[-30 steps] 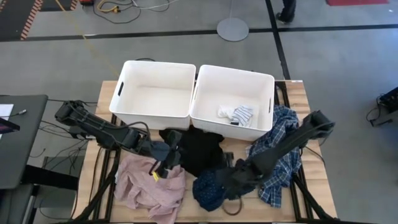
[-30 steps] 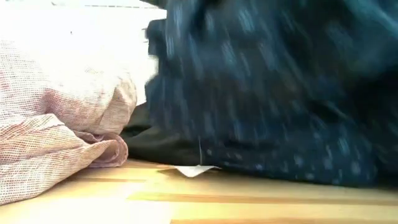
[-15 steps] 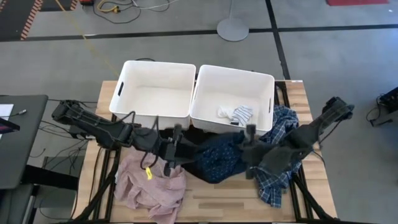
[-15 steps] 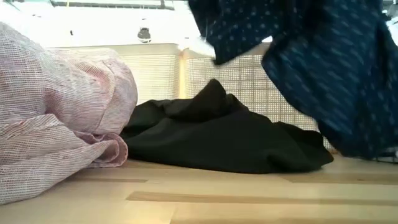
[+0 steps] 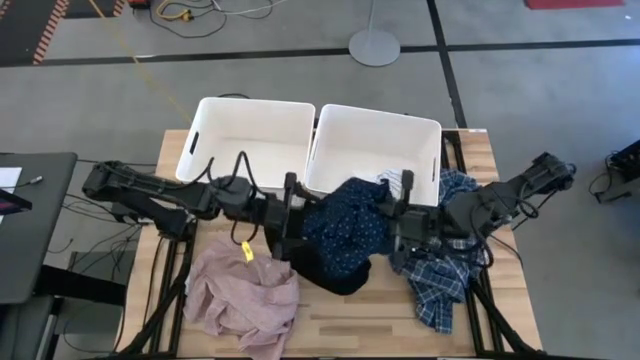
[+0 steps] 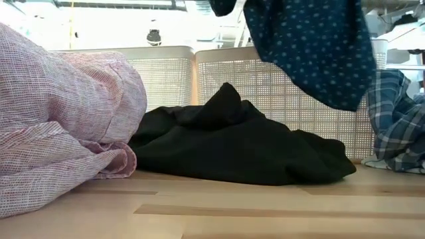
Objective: Sort clothes
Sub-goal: Put the blue long sleeve into the left white laundry bin
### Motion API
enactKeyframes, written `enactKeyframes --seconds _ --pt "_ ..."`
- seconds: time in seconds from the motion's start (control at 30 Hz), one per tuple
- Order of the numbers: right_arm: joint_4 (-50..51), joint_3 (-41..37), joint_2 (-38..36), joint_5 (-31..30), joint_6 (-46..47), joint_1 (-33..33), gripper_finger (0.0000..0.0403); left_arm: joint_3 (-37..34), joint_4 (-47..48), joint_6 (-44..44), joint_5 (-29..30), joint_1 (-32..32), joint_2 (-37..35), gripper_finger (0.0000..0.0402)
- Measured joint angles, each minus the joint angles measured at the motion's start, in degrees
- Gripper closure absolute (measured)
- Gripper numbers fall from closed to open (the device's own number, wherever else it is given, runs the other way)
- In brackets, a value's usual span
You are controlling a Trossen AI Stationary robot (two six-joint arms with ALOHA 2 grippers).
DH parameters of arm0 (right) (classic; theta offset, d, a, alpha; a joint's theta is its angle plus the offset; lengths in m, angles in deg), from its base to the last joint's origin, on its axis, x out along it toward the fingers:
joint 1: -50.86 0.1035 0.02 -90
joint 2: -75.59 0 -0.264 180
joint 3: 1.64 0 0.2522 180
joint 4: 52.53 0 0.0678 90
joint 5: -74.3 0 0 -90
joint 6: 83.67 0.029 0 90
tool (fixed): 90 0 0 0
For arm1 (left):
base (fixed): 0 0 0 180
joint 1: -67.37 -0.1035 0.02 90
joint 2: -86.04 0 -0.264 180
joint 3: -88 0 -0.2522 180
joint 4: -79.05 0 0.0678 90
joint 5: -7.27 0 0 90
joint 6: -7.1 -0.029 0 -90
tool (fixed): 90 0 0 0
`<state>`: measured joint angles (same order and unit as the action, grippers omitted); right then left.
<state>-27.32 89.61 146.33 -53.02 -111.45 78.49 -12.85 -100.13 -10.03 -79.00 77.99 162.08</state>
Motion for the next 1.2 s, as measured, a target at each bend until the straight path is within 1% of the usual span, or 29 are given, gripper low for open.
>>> enactKeyframes --seconds 0.1,0.17,0.37,0.5,0.57,0.63,0.7,0.77,0.83,1.0,1.03,1.13,1.2 --pt "-3.3 0.0 1.2 3.4 -1.9 -2.3 0.0394 0.1 -1.7 1.8 -5.5 -1.9 2.0 0.0009" --pt "-4.1 0.0 2.0 5.0 -2.7 -3.2 0.0394 0.1 -4.9 3.0 -8.3 -2.9 4.5 0.0009" --pt "-5.2 0.8 4.8 9.8 -3.8 -5.5 0.0394 0.5 -11.3 3.7 -10.3 -4.2 9.9 0.0009" --pt "-5.3 2.1 6.8 10.7 -4.4 -5.9 0.0394 0.5 -18.1 5.0 -15.2 -4.9 12.2 0.0009" --pt "-5.3 2.7 7.6 11.0 -4.4 -5.9 0.0394 1.0 -19.4 5.0 -17.9 -5.1 13.0 0.0013" --pt "-5.3 3.0 8.1 11.7 -4.4 -5.9 0.0391 1.4 -19.3 4.6 -21.8 -5.2 13.3 0.0029" --pt "-5.5 3.1 8.2 12.0 -4.3 -5.9 0.0389 1.6 -19.5 3.5 -23.0 -5.1 13.2 0.0058" --pt "-5.3 3.1 8.2 12.1 -3.7 -5.9 0.0388 1.6 -19.7 2.1 -23.0 -4.8 13.2 0.0104" --pt "-5.3 3.1 8.2 12.1 -2.9 -5.9 0.0388 1.6 -20.1 1.3 -23.0 -4.7 13.2 0.0166" --pt "-4.5 3.1 8.2 12.0 -0.4 -5.9 0.0384 1.6 -20.6 -1.6 -23.1 -4.7 13.2 0.0352" --pt "-4.2 3.1 8.2 11.9 0.4 -5.9 0.0382 1.6 -20.6 -2.2 -23.2 -4.7 13.2 0.0366" --pt "-3.7 3.1 8.0 11.5 1.9 -5.9 0.0368 1.6 -20.3 -3.3 -23.0 -4.7 12.7 0.0366" --pt "-3.4 3.1 7.5 9.7 2.8 -5.9 0.0355 1.6 -20.2 -3.5 -22.5 -4.7 11.8 0.0366"
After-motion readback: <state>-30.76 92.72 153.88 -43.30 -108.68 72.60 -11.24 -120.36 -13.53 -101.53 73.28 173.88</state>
